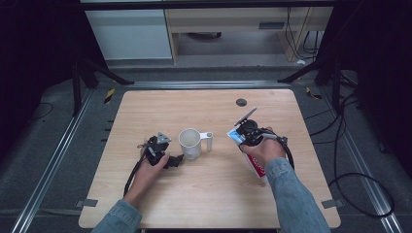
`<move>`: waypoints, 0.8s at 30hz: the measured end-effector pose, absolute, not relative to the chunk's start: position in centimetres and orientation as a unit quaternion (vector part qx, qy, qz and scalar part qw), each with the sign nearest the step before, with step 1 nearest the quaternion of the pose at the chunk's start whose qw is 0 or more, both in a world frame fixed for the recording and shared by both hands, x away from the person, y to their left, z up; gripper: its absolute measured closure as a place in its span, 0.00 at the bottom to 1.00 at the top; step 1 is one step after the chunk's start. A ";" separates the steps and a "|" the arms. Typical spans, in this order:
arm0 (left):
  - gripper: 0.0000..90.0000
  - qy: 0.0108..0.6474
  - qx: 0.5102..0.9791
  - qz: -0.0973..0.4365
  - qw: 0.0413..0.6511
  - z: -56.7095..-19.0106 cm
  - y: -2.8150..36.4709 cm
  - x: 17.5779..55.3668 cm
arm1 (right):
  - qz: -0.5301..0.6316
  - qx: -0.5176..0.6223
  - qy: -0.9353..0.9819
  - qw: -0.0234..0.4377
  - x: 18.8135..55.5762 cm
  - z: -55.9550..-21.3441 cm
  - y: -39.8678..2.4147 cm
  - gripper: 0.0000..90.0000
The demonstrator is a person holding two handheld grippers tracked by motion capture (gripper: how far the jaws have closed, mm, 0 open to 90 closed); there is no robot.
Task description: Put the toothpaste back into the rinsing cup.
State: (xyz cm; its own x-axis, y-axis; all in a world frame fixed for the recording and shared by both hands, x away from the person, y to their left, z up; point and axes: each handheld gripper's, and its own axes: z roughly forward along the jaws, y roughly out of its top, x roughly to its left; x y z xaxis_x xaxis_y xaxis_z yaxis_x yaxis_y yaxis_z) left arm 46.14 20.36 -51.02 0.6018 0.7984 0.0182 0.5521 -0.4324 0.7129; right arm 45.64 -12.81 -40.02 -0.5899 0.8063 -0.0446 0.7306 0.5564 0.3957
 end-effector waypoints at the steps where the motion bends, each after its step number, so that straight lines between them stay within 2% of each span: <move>1: 0.00 0.408 0.827 0.180 0.342 -51.0 20.4 46.1 | 0.170 0.439 0.875 0.111 45.6 -40.0 -12.8 0.82; 9: 0.00 0.409 0.827 0.180 0.342 -51.0 20.4 46.1 | 0.222 0.445 0.856 0.138 45.4 -38.8 -13.8 0.82; 16: 0.00 0.407 0.828 0.180 0.341 -51.0 20.4 46.1 | 0.298 0.443 0.826 0.181 45.0 -37.6 -15.0 0.82; 24: 0.00 0.407 0.828 0.180 0.340 -51.0 20.4 46.1 | 0.354 0.453 0.788 0.219 44.9 -37.6 -15.2 0.82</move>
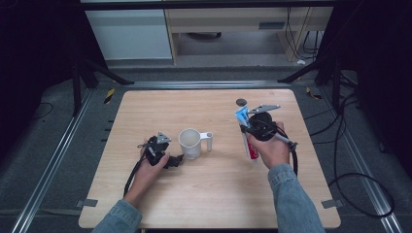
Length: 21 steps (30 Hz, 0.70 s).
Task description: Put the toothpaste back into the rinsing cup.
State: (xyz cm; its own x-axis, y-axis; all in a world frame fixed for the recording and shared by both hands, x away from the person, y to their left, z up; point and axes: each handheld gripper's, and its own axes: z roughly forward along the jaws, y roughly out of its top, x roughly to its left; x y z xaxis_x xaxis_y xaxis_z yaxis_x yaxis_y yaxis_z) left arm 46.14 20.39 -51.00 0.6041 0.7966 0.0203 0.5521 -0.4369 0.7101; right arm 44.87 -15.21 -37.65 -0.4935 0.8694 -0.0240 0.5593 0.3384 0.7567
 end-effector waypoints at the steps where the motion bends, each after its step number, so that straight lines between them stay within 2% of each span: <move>1: 0.00 0.407 0.828 0.180 0.340 -51.0 20.4 46.1 | 0.354 0.453 0.788 0.219 44.9 -37.6 -15.2 0.82; 6: 0.00 0.407 0.829 0.180 0.340 -51.0 20.4 46.1 | 0.385 0.462 0.763 0.239 45.0 -37.8 -15.0 0.82; 21: 0.00 0.407 0.829 0.180 0.340 -51.0 20.4 46.0 | 0.429 0.460 0.733 0.257 45.3 -36.8 -13.3 0.82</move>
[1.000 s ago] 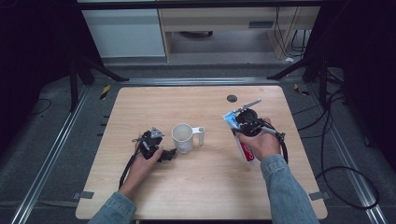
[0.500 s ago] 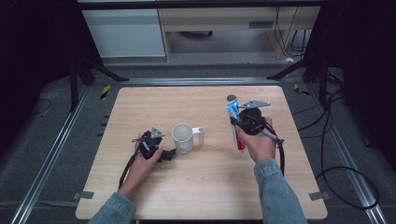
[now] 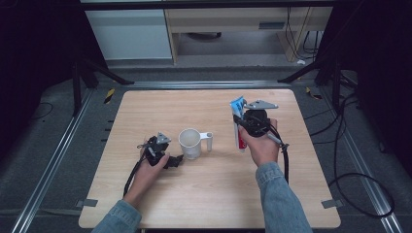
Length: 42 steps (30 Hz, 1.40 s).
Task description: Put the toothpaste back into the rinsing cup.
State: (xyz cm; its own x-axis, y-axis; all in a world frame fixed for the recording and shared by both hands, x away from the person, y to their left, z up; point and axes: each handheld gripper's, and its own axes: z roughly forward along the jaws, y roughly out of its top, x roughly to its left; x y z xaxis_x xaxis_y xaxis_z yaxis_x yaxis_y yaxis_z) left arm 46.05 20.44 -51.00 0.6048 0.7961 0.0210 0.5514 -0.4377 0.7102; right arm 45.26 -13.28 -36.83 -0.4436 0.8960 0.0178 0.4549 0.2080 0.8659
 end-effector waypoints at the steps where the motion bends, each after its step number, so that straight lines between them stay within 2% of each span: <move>1: 0.00 0.407 0.829 0.180 0.340 -51.0 20.4 46.0 | 0.429 0.460 0.733 0.257 45.3 -36.8 -13.3 0.82; 27: 0.00 0.407 0.828 0.181 0.341 -51.0 20.4 46.1 | 0.478 0.454 0.698 0.278 45.9 -33.5 -11.4 0.82; 42: 0.00 0.407 0.828 0.181 0.341 -51.0 20.4 46.0 | 0.497 0.437 0.691 0.291 46.4 -32.4 -8.8 0.82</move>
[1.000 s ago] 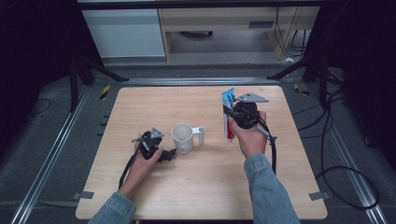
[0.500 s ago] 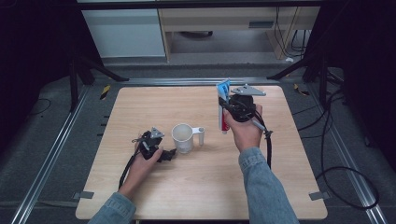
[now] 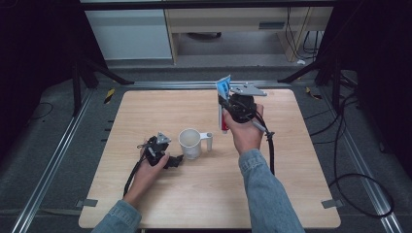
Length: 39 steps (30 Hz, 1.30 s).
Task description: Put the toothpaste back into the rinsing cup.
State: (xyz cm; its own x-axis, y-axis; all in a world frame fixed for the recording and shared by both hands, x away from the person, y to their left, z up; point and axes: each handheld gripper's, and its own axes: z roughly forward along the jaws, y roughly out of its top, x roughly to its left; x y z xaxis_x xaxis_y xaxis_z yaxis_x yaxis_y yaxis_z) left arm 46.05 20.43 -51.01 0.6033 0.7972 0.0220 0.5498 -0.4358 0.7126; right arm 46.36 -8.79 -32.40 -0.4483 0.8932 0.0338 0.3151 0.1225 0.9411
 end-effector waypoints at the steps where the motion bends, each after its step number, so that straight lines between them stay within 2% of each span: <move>1: 0.00 0.407 0.828 0.181 0.342 -51.0 20.4 46.0 | 0.495 0.433 0.694 0.293 46.5 -32.2 -8.4 0.82; 15: 0.00 0.408 0.827 0.181 0.342 -51.0 20.4 46.0 | 0.514 0.414 0.687 0.304 46.9 -30.4 -6.1 0.82; 39: 0.00 0.407 0.828 0.182 0.341 -51.0 20.4 46.0 | 0.543 0.399 0.678 0.294 46.8 -30.3 -3.3 0.82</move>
